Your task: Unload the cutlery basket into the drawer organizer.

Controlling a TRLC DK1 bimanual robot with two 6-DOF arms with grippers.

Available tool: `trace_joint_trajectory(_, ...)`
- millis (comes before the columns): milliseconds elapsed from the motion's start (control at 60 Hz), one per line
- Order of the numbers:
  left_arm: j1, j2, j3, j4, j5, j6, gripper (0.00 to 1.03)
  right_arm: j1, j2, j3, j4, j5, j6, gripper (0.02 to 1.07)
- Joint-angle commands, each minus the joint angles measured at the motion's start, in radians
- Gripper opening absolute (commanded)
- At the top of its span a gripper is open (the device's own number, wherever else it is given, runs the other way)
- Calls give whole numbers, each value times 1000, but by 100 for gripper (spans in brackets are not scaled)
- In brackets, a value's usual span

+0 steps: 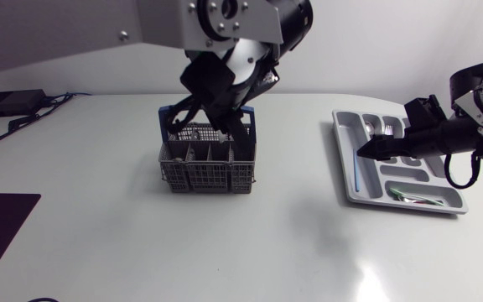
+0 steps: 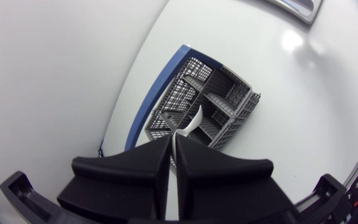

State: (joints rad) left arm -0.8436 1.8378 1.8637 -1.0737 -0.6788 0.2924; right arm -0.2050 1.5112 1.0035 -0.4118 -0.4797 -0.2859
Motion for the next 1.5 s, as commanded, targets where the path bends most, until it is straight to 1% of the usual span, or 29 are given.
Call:
trace_joint_trajectory(0, -12, -57, 5, -19, 15, 13, 3, 41, -91, -59, -9, -39, -47, 103)
trace_joint_trajectory(33, -17, -68, 5, -22, 39, 8, 3, 64, -126, -77, -9, -56, -61, 103)
trace_joint_trajectory(100, -18, -83, 15, -37, 116, -21, 3, 104, -195, -114, -9, -86, -91, 103)
trace_joint_trajectory(167, -17, -86, 31, -48, 213, -53, 3, 159, -267, -158, -2, -92, -118, 103)
trace_joint_trajectory(217, -11, -84, 38, -54, 303, -78, 3, 191, -310, -183, 4, -94, -128, 103)
trace_joint_trajectory(283, -3, -74, 37, -55, 386, -102, 3, 227, -364, -215, 16, -106, -134, 103)
trace_joint_trajectory(317, 5, -63, 37, -55, 443, -116, 3, 245, -387, -230, 18, -114, -145, 103)
trace_joint_trajectory(517, 55, 15, 32, -57, 748, -173, 3, 352, -468, -301, 39, -103, -173, 101)
trace_joint_trajectory(550, 63, 29, 34, -57, 794, -179, 3, 375, -474, -306, 39, -99, -177, 98)
trace_joint_trajectory(617, 78, 54, 43, -63, 871, -187, 3, 417, -482, -315, 44, -83, -182, 95)
trace_joint_trajectory(700, 95, 74, 57, -81, 941, -190, 3, 464, -488, -319, 53, -62, -182, 92)
trace_joint_trajectory(783, 107, 87, 71, -100, 992, -190, 3, 513, -488, -319, 67, -36, -179, 87)
trace_joint_trajectory(817, 113, 92, 75, -104, 999, -188, 3, 530, -488, -318, 68, -27, -179, 86)
trace_joint_trajectory(900, 126, 97, 86, -114, 1032, -188, 3, 589, -480, -315, 84, 26, -177, 79)
trace_joint_trajectory(950, 136, 104, 95, -127, 1061, -187, 3, 619, -474, -316, 96, 50, -177, 78)
trace_joint_trajectory(1000, 140, 107, 100, -135, 1072, -187, 3, 648, -459, -316, 110, 78, -177, 77)
trace_joint_trajectory(1067, 140, 110, 101, -143, 1078, -183, 3, 671, -440, -313, 126, 95, -177, 70)
trace_joint_trajectory(1183, 141, 115, 103, -150, 1095, -183, 3, 702, -413, -302, 148, 127, -177, 61)
trace_joint_trajectory(1350, 147, 121, 104, -164, 1114, -179, 3, 737, -385, -295, 176, 181, -177, 60)
trace_joint_trajectory(1483, 149, 124, 104, -169, 1124, -177, 3, 762, -358, -281, 200, 228, -179, 46)
